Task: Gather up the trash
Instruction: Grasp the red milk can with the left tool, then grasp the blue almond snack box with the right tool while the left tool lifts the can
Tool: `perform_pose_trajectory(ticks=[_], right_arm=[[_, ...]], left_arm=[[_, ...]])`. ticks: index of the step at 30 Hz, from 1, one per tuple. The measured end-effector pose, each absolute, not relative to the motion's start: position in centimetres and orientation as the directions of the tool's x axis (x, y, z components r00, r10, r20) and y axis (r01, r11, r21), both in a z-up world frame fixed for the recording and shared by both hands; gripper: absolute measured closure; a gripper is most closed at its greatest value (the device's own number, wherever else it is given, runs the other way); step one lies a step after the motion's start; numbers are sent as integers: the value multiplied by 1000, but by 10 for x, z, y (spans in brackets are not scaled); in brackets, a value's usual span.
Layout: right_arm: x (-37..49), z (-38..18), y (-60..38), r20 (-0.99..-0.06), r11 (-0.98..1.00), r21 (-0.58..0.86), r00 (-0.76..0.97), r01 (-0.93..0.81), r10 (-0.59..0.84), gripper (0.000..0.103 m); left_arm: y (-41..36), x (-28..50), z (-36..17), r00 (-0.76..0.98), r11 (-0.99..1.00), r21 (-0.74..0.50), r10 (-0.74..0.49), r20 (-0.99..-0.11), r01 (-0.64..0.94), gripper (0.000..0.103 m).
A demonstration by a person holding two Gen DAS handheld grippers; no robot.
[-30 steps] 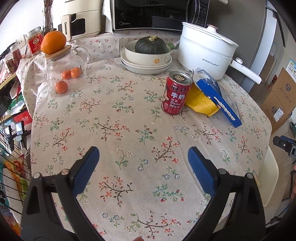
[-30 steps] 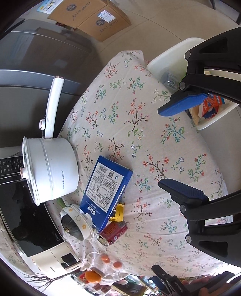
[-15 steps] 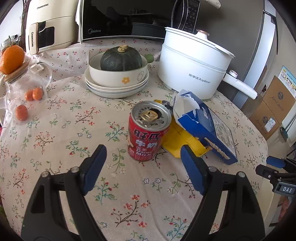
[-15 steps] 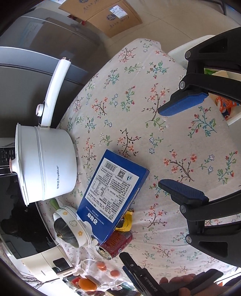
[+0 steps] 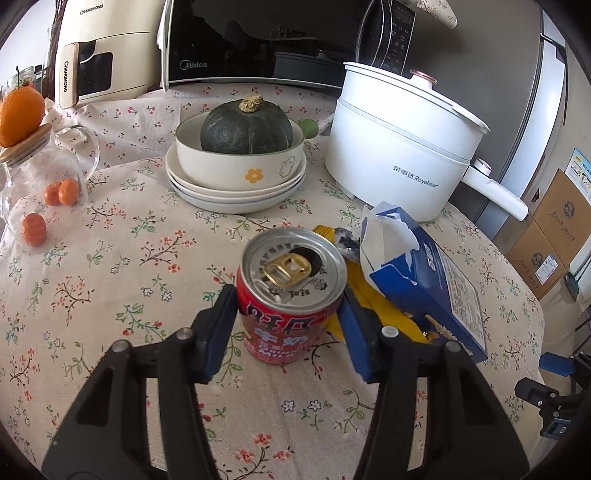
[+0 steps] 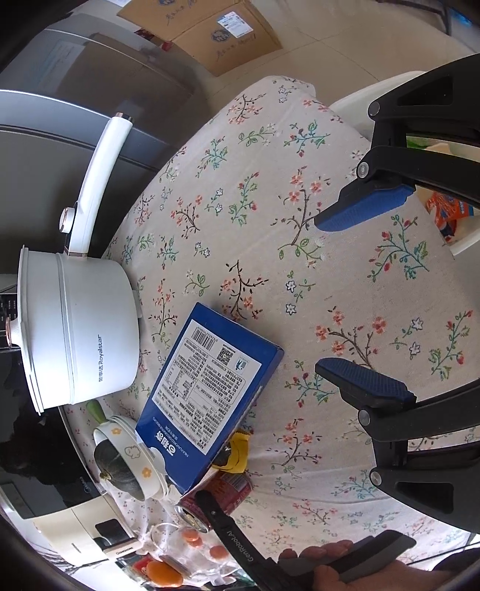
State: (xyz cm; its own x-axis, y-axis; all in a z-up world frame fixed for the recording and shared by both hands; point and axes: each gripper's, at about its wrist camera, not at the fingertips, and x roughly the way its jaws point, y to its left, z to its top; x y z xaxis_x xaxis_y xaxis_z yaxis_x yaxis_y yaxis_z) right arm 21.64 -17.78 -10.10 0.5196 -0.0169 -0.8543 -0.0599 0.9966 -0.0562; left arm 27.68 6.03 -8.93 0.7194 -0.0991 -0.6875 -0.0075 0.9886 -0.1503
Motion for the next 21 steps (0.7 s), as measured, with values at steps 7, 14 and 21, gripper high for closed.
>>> perform_pose_trajectory(ticks=[7, 14, 21], right_arm=[[230, -106, -146, -832, 982, -160, 550, -104, -77, 31], [249, -120, -107, -799, 947, -275, 587, -166, -129, 31], [261, -131, -76, -747, 896, -388, 643, -215, -169, 33]], left_arm=[[77, 235, -63, 718, 995, -103, -71, -693, -1, 47], [106, 195, -45, 689, 994, -103, -45, -723, -42, 47], [121, 181, -42, 697, 991, -114, -35, -716, -68, 47]])
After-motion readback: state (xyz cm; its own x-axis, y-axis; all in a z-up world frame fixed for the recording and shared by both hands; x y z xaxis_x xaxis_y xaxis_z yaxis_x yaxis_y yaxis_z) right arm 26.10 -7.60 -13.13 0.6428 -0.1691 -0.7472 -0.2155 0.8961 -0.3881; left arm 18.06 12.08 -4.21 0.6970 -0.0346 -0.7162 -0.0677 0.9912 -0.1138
